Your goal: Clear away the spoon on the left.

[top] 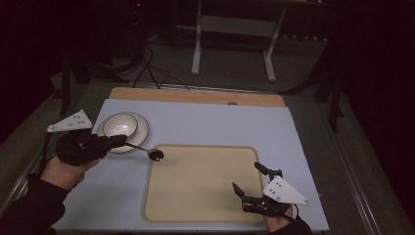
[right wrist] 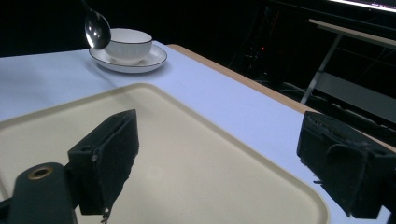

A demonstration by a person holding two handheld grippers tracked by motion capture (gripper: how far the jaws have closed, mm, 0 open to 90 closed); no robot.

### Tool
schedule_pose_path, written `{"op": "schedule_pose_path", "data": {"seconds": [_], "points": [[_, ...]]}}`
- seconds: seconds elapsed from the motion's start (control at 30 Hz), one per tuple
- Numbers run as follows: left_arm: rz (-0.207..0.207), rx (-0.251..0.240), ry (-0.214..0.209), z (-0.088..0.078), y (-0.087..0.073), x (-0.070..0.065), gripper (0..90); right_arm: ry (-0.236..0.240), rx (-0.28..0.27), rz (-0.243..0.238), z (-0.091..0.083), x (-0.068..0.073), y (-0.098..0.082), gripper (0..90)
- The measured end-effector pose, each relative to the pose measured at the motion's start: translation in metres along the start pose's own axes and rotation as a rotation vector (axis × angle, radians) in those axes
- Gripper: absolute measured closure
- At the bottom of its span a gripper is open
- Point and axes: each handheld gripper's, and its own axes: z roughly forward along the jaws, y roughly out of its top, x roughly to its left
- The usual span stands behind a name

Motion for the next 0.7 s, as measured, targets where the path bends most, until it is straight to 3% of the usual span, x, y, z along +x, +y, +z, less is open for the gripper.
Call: {"op": "schedule_pose_path", "data": {"seconds": [0.7], "points": [[0.103,0.165,-0.148,0.035,-0.002,-0.027,88.9,0.004,0.006,-0.003,0.001,0.001,0.0,13.0]]}}
